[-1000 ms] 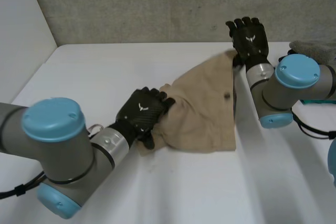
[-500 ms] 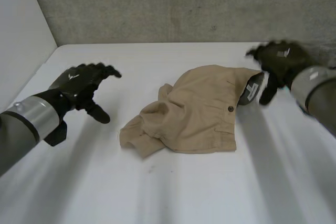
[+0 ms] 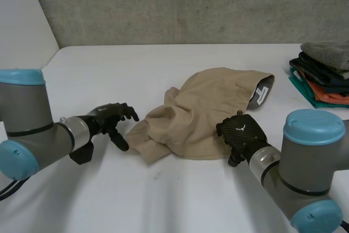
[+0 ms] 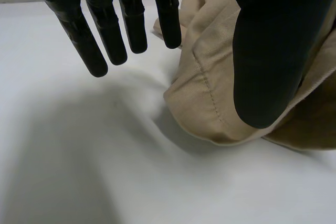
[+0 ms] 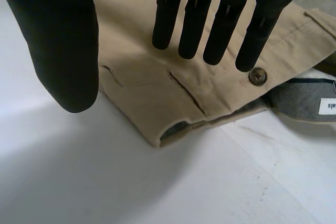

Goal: Fold the laundry.

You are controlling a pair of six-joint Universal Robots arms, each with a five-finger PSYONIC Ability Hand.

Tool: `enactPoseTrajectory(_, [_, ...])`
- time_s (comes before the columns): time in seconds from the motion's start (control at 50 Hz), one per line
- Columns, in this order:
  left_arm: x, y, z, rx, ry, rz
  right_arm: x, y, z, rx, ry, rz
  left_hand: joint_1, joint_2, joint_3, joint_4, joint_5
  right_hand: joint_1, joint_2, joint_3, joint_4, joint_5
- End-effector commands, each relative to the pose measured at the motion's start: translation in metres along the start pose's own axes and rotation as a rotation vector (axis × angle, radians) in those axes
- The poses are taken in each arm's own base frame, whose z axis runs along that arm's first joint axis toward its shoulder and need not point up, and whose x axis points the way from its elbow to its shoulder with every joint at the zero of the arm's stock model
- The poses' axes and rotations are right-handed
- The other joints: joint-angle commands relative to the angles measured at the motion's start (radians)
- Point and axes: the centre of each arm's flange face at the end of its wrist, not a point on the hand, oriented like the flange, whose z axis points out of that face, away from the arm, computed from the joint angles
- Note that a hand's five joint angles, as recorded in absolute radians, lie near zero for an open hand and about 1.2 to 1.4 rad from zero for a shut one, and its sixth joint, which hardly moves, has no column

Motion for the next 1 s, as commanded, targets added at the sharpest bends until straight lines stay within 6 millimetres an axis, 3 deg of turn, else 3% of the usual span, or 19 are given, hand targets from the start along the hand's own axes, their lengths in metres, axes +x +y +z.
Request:
enactPoseTrajectory(0.02, [0.015,0.008,0.010,-0.023,0.040,0.037,0.002,0.007,0.019,0.039,0.046,-0.079,0.232,0.230,0.230,0.225,0.222,0.220,0.219,0.214,0.216,0.212])
enactPoseTrajectory(0.12, [0.027,0.014,0.010,-0.043,0.060,0.052,0.010,0.005,0.029,0.077,0.085,-0.104,0.941,0.939,0.939,0.934,0.931,0.813,0.812,0.808,0.809,0.805])
enactPoseTrajectory(0.18, [0.028,0.009,0.008,-0.028,0.050,0.064,0.016,-0.001,0.033,0.095,0.108,-0.114,0.943,0.941,0.941,0.936,0.933,0.813,0.813,0.808,0.810,0.805])
enactPoseTrajectory(0.26, [0.023,-0.019,-0.006,0.053,-0.023,0.096,0.026,-0.018,0.028,0.116,0.137,-0.111,0.943,0.941,0.941,0.936,0.933,0.813,0.813,0.808,0.810,0.805])
enactPoseTrajectory(0.34, [0.022,-0.068,-0.040,0.219,-0.089,0.142,0.048,-0.063,0.009,0.201,0.184,-0.120,0.943,0.941,0.941,0.936,0.933,0.813,0.813,0.808,0.810,0.805])
enactPoseTrajectory(0.36, [0.025,-0.089,-0.059,0.300,-0.098,0.167,0.052,-0.075,0.003,0.224,0.196,-0.123,0.943,0.941,0.941,0.936,0.933,0.813,0.813,0.808,0.810,0.805])
enactPoseTrajectory(0.38, [0.028,-0.098,-0.068,0.337,-0.097,0.181,0.062,-0.098,-0.011,0.269,0.222,-0.122,0.943,0.941,0.941,0.936,0.933,0.813,0.813,0.808,0.810,0.805])
enactPoseTrajectory(0.42, [0.037,-0.125,-0.097,0.454,-0.090,0.225,0.075,-0.122,-0.026,0.318,0.255,-0.125,0.943,0.941,0.941,0.936,0.933,0.813,0.813,0.808,0.810,0.805])
enactPoseTrajectory(0.46, [0.043,-0.138,-0.114,0.517,-0.081,0.253,0.089,-0.155,-0.050,0.382,0.290,-0.135,0.943,0.941,0.941,0.936,0.933,0.813,0.813,0.808,0.810,0.805])
enactPoseTrajectory(0.54, [0.062,-0.157,-0.152,0.616,-0.026,0.321,0.108,-0.194,-0.081,0.436,0.337,-0.153,0.943,0.941,0.941,0.936,0.933,0.813,0.813,0.808,0.810,0.805])
enactPoseTrajectory(0.62, [0.068,-0.162,-0.170,0.616,-0.009,0.349,0.118,-0.211,-0.096,0.404,0.342,-0.174,0.943,0.941,0.941,0.936,0.933,0.813,0.813,0.808,0.810,0.805])
enactPoseTrajectory(0.7, [0.068,-0.153,-0.171,0.522,-0.015,0.358,0.109,-0.207,-0.088,0.315,0.284,-0.215,0.943,0.941,0.941,0.936,0.933,0.813,0.813,0.808,0.810,0.805])
enactPoseTrajectory(0.78, [0.065,-0.135,-0.152,0.395,-0.011,0.385,0.098,-0.187,-0.064,0.210,0.230,-0.256,0.943,0.941,0.941,0.936,0.933,0.813,0.813,0.808,0.810,0.805])
enactPoseTrajectory(0.88, [0.054,-0.119,-0.107,0.307,-0.030,0.442,0.096,-0.162,-0.022,0.141,0.232,-0.260,0.943,0.941,0.941,0.936,0.933,0.813,0.813,0.808,0.810,0.805])
enactPoseTrajectory(0.9, [0.047,-0.118,-0.089,0.303,-0.051,0.459,0.097,-0.158,-0.014,0.139,0.242,-0.259,0.943,0.941,0.941,0.936,0.933,0.813,0.813,0.808,0.810,0.805])
enactPoseTrajectory(0.98, [0.034,-0.138,-0.054,0.391,-0.120,0.498,0.102,-0.161,0.019,0.222,0.329,-0.251,0.943,0.941,0.941,0.936,0.933,0.813,0.813,0.808,0.810,0.805])
enactPoseTrajectory(1.0, [0.034,-0.147,-0.050,0.427,-0.130,0.508,0.106,-0.172,0.028,0.294,0.387,-0.242,0.943,0.941,0.941,0.936,0.933,0.813,0.813,0.808,0.810,0.805])
